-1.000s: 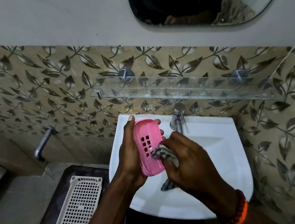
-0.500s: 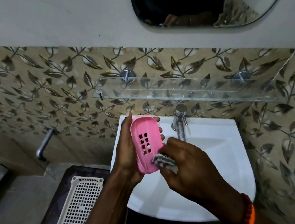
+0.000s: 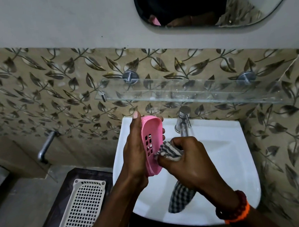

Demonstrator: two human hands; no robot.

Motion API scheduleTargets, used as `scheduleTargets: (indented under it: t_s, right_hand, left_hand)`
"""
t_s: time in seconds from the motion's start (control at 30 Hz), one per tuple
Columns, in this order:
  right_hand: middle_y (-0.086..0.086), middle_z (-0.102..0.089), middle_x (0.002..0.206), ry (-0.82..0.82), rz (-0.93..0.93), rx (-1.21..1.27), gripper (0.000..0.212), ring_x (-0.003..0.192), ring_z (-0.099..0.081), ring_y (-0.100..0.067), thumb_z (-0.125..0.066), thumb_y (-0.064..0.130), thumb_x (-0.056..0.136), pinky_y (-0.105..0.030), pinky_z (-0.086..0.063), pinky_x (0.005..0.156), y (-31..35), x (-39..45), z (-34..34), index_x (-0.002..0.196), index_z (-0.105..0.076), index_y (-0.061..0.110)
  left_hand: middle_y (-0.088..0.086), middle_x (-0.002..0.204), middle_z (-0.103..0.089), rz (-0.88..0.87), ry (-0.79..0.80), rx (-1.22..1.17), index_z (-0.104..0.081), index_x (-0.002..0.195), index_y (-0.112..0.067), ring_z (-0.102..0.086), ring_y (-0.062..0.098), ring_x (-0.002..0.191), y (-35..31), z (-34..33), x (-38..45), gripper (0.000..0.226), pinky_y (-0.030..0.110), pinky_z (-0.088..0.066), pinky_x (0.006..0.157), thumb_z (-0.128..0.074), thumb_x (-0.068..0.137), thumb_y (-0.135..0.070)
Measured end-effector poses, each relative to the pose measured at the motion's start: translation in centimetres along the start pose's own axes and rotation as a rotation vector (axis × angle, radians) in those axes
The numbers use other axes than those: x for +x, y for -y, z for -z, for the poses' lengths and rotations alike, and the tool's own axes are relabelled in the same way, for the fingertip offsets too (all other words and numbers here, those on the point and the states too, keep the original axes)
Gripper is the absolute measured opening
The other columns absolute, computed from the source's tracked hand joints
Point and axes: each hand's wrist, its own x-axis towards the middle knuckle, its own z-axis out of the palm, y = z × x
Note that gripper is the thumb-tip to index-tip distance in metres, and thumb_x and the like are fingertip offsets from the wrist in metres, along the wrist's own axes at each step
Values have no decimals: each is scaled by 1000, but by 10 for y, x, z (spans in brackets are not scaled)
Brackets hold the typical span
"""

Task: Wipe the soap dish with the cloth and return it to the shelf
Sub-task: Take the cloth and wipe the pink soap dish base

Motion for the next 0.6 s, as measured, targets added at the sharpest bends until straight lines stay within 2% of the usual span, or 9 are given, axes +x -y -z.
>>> scheduleTargets:
  t_s: [0.03, 0.13, 0.23, 0.3, 0.37, 0.43, 0.5, 0.53, 0.6]
  right_hand:
    - [4, -59, 52, -46, 28, 4, 33, 45, -52, -6, -81, 29, 75, -23, -40, 44, 3, 3, 0, 61, -56, 13]
    - [4, -63, 56, -152, 67, 49, 26, 49, -59, -7, -78, 25, 76, -29, -46, 46, 9, 11, 2, 62, -57, 16]
    - [10, -58, 50, -78, -24, 42, 33, 41, -51, -5, -80, 30, 72, -21, -38, 39, 4, 6, 0, 57, -53, 18]
    - [8, -55, 47, 0, -95, 23, 34, 39, -46, -5, -80, 32, 69, -21, -35, 40, -2, -2, -1, 58, -53, 14]
    - [4, -55, 49, -20, -72, -33, 34, 41, -44, -6, -80, 30, 68, -23, -35, 42, -2, -5, -2, 59, -52, 12]
    - [4, -55, 51, -116, 12, -54, 31, 47, -50, -6, -78, 25, 71, -19, -36, 44, 5, 1, -1, 59, -51, 17]
    - [9, -59, 56, -205, 75, -61, 25, 57, -60, -5, -77, 22, 74, -15, -43, 49, 18, 13, 3, 63, -54, 22]
    - [10, -63, 60, -227, 84, -65, 21, 60, -63, -5, -77, 23, 76, -20, -49, 53, 24, 18, 4, 66, -58, 22]
    - [8, -65, 62, -227, 74, -89, 21, 60, -63, -5, -76, 25, 76, -26, -51, 54, 26, 20, 5, 66, -58, 22]
  left_hand:
    - [14, 101, -76, 17, 18, -7, -76, 122, -11, -73, 24, 84, 2, 1, -1, 92, 37, -60, 75, -57, 72, -86]
    - [16, 103, -80, 80, 96, -106, -79, 118, -12, -78, 27, 88, 6, 0, -5, 82, 39, -66, 75, -53, 81, -80]
    - [13, 90, -77, 96, 129, -207, -81, 111, -8, -75, 24, 75, 6, 2, -3, 80, 34, -64, 67, -54, 78, -76]
    - [11, 85, -75, 75, 117, -221, -80, 112, -5, -72, 21, 68, 3, 5, 1, 83, 31, -62, 63, -54, 76, -76]
    - [12, 84, -75, 77, 118, -210, -76, 118, -2, -73, 20, 67, 3, 6, 4, 87, 29, -62, 61, -53, 78, -76]
    - [13, 89, -77, 95, 152, -200, -78, 117, -5, -76, 23, 72, 7, 2, 2, 83, 31, -63, 63, -52, 80, -76]
    - [15, 101, -80, 109, 182, -209, -83, 109, -11, -79, 26, 86, 13, -4, -2, 73, 35, -64, 71, -53, 86, -73]
    - [15, 103, -81, 115, 190, -225, -84, 106, -11, -79, 27, 90, 16, -5, -3, 69, 36, -64, 74, -52, 90, -71]
    - [15, 98, -81, 121, 193, -257, -85, 99, -11, -79, 27, 86, 17, -4, -1, 67, 36, -64, 72, -51, 91, -68]
